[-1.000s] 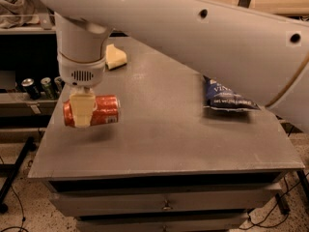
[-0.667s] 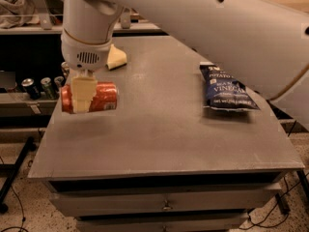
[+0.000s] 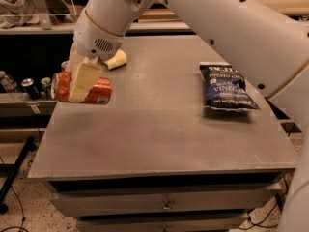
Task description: Place coke can upright
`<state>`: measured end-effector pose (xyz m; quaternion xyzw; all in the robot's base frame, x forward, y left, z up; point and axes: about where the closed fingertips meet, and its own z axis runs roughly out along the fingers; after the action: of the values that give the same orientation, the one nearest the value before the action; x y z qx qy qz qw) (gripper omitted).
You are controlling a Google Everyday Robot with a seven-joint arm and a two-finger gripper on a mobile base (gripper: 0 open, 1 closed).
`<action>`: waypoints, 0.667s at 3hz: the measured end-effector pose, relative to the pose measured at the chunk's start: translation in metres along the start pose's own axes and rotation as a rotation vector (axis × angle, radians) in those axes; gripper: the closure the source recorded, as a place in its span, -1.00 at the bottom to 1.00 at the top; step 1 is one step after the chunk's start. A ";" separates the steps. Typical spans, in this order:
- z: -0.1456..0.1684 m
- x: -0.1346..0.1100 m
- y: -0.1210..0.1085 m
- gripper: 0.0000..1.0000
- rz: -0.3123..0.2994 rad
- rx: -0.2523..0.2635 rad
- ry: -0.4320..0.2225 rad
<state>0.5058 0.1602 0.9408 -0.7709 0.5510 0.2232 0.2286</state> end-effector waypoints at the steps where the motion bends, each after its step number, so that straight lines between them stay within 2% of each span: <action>1: 0.002 -0.001 -0.001 1.00 0.024 -0.062 -0.133; 2: 0.003 -0.001 0.000 1.00 0.059 -0.121 -0.252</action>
Offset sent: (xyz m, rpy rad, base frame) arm 0.0009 -0.0020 0.0000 0.3039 0.3095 0.0682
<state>0.5052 0.1632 0.9389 -0.7327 0.5259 0.3574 0.2425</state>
